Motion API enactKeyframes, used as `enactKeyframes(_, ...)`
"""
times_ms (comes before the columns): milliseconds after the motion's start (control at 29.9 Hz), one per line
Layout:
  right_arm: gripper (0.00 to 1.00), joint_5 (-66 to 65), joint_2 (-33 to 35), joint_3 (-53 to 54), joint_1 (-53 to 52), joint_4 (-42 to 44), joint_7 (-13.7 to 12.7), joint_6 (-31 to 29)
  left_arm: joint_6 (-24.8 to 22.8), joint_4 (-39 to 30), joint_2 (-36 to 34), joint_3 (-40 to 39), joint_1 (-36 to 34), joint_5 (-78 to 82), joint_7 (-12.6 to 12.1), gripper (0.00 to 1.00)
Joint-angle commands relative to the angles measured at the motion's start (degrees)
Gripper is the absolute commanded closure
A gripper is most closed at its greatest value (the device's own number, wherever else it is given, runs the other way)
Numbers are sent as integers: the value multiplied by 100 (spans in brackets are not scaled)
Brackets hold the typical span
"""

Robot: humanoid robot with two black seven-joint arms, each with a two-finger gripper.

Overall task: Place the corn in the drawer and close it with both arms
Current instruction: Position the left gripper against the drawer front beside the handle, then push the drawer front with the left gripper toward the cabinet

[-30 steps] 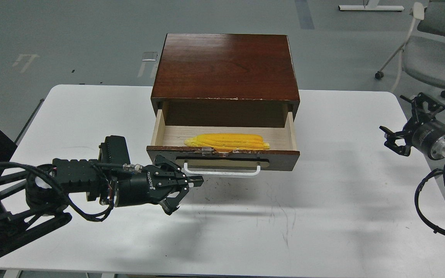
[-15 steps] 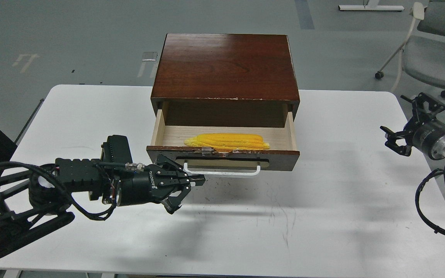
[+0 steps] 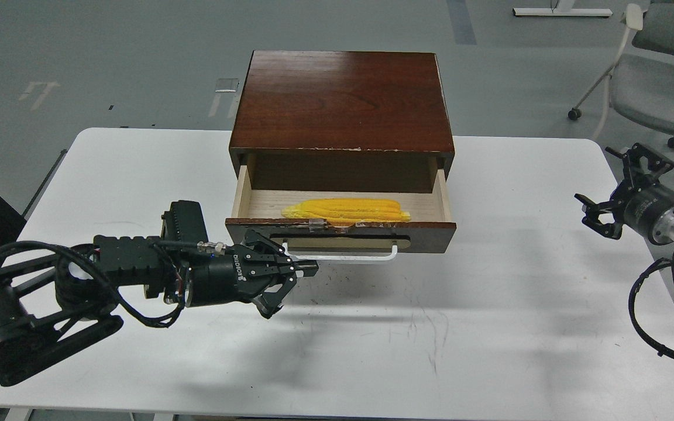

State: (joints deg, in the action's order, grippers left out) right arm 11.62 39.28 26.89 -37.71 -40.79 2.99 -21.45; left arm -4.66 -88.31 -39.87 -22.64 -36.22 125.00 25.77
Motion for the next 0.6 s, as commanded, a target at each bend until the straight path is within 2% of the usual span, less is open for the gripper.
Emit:
enactKeyframes(0, 3, 7, 1, 0, 9, 1, 0, 1, 0, 130, 67, -48, -25, 0, 7, 100)
enactKeyframes(569, 3, 7, 0, 0, 53, 1, 0, 1, 9, 508, 286, -109, -104, 0, 7, 100)
